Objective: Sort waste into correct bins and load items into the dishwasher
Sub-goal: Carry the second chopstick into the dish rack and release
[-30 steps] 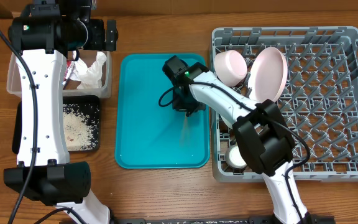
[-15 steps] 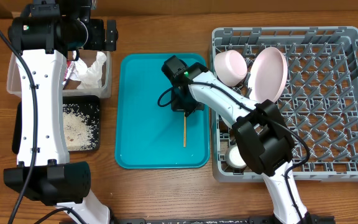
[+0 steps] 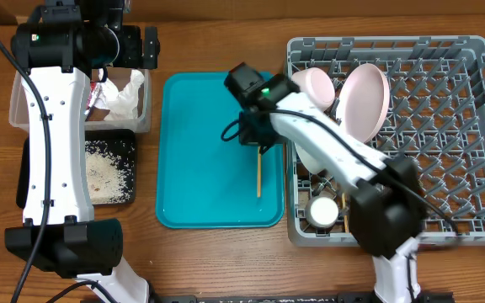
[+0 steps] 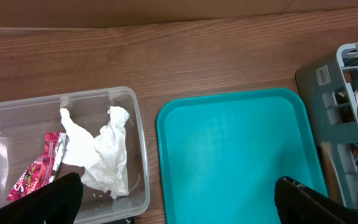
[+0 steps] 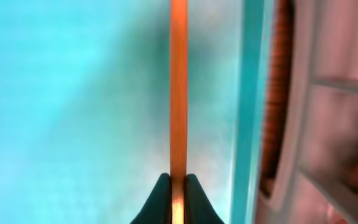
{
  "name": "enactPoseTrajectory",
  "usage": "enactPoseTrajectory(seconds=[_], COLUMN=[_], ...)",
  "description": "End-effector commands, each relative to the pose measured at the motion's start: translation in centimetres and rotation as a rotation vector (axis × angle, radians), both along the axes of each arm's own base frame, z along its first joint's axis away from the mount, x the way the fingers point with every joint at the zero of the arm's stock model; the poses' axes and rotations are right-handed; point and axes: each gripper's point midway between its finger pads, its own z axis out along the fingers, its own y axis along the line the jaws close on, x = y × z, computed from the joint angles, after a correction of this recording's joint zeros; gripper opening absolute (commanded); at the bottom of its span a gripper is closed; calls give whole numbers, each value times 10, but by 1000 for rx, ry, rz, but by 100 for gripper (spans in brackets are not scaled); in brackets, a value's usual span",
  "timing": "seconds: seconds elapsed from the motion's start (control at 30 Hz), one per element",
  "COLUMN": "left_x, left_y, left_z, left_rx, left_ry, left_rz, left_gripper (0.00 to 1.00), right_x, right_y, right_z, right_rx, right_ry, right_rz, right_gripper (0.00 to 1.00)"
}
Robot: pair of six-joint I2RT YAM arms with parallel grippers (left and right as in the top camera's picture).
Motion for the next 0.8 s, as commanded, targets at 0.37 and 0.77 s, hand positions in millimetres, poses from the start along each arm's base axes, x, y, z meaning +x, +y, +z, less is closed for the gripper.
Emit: enactPoseTrajectory(seconds=[0.37,0.77], left_x=[3,3], left_y=[0,0], left_z=[4,4], left_rx=[1,1], left_ry=[-12,-12], left_rz=[6,6], left_gripper=[100,100], right_x=[-43,-57], right_y=[-105,-175], right_z=[137,122], right_rx=[-123,-301], right_ry=[-165,-24], right_rz=[-107,-127], right_gripper=[4,4])
